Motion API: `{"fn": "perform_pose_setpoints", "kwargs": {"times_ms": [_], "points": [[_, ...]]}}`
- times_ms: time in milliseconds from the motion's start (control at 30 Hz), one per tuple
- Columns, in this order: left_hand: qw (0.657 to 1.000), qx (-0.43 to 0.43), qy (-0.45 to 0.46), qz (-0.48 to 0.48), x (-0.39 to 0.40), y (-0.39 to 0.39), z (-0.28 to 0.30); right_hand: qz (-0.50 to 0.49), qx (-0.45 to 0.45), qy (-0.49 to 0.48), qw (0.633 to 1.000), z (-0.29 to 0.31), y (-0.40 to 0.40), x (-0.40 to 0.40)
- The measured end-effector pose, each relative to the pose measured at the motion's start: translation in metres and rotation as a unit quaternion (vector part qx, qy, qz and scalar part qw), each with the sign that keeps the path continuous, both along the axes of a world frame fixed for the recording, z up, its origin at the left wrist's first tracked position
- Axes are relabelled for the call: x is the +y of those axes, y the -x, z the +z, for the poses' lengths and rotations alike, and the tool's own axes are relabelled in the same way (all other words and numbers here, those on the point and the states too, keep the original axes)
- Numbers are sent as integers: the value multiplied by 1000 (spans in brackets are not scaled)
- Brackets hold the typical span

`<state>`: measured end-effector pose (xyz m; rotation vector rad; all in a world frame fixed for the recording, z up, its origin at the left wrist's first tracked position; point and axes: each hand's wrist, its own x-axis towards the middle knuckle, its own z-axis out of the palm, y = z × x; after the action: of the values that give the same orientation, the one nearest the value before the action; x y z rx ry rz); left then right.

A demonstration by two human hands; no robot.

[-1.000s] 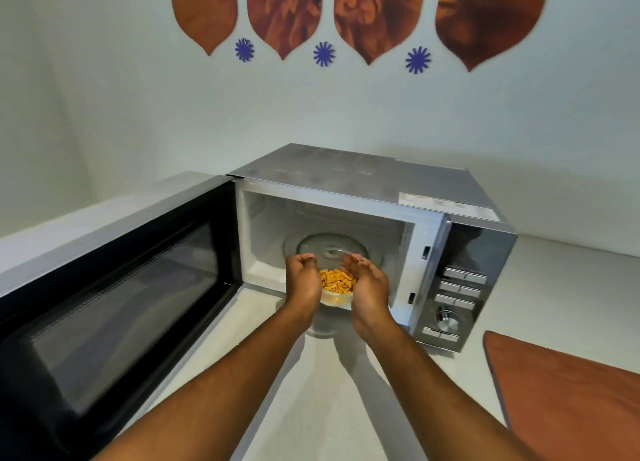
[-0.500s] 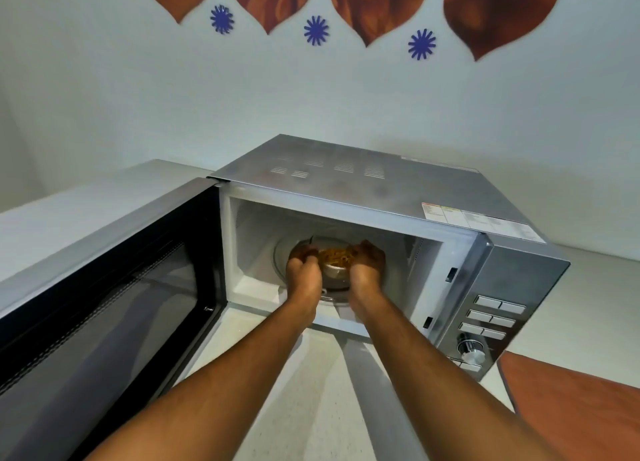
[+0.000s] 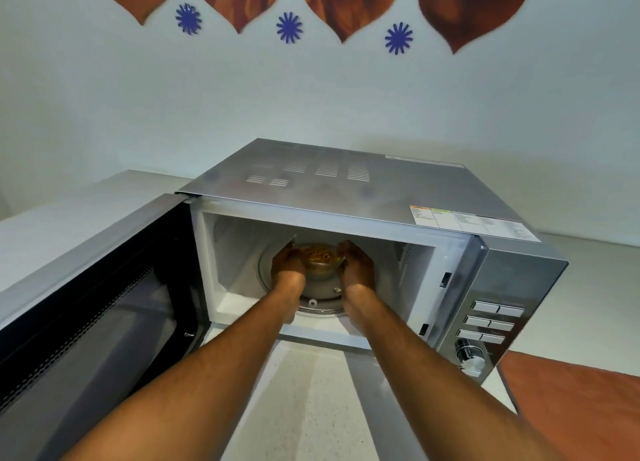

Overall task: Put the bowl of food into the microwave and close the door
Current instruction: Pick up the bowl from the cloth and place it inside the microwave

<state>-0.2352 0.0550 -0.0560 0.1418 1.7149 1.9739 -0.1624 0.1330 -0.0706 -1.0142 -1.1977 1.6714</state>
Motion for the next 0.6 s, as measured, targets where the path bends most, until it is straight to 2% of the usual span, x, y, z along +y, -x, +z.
{"fn": "perform_pose_setpoints", "kwargs": {"times_ms": [333, 600], "points": [[999, 35, 8, -21, 6, 16, -8, 7, -18, -7, 1000, -9, 5, 11], [996, 60, 64, -31, 10, 18, -9, 8, -8, -9, 1000, -7, 4, 9]]}}
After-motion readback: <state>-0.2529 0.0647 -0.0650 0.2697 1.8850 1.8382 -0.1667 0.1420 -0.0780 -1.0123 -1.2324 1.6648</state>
